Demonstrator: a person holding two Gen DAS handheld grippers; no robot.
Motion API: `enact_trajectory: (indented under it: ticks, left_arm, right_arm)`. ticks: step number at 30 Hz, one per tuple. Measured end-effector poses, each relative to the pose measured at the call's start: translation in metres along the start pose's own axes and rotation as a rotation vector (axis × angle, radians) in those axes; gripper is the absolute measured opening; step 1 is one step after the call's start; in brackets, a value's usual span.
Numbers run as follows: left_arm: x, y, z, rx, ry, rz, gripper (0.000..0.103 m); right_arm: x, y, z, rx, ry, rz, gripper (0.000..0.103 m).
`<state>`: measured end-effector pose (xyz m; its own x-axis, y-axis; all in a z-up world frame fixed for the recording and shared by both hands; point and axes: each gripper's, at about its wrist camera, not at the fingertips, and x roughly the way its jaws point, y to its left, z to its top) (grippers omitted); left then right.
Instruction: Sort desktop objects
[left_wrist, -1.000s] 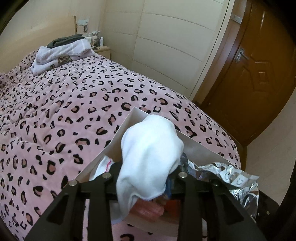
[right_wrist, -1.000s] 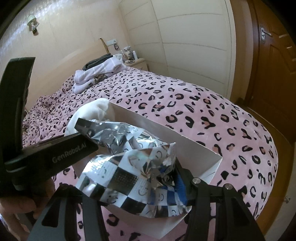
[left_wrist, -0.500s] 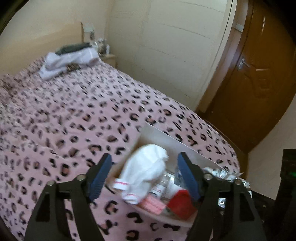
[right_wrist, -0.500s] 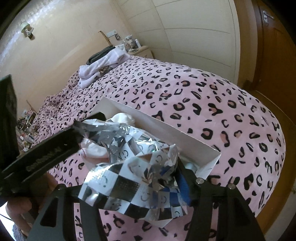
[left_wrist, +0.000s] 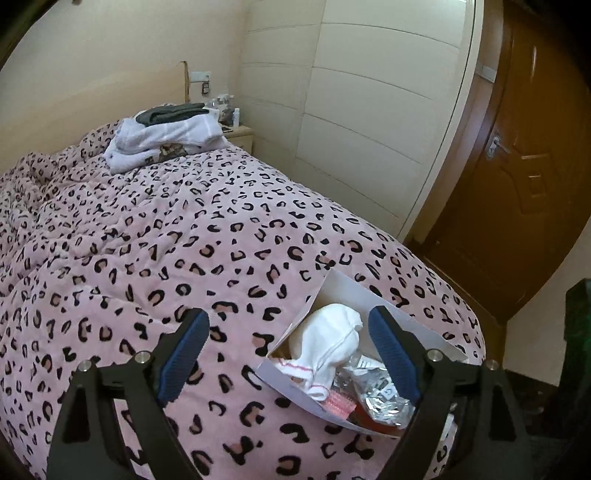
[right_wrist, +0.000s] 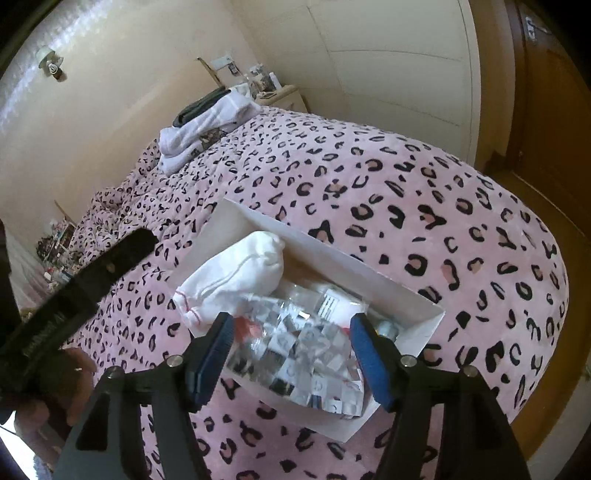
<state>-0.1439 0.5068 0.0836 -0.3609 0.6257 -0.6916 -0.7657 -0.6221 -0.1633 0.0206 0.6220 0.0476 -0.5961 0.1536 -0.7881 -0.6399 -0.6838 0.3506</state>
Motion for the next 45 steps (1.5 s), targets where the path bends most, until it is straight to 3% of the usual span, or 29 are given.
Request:
enact_trajectory:
  ticks: [15, 22, 35, 45]
  left_arm:
    - [-0.058, -0.009, -0.024, 0.026, -0.031, 0.051, 0.089]
    - [-0.083, -0.025, -0.057, 0.038, -0.033, 0.095, 0.090]
    - [-0.070, -0.064, -0.123, 0.093, 0.018, 0.186, 0.097]
    - [-0.044, -0.067, -0.132, 0.104, 0.033, 0.222, 0.097]
  right_arm:
    - [-0.057, 0.017, -0.011, -0.046, -0.092, 0.003, 0.067]
    - [-0.068, 0.010, -0.045, -0.085, -0.108, -0.057, 0.067]
    - [-0.060, -0.014, -0.093, -0.117, -0.106, -0.161, 0.067]
    - [-0.041, -0.029, -0.108, -0.121, -0.096, -0.229, 0.067]
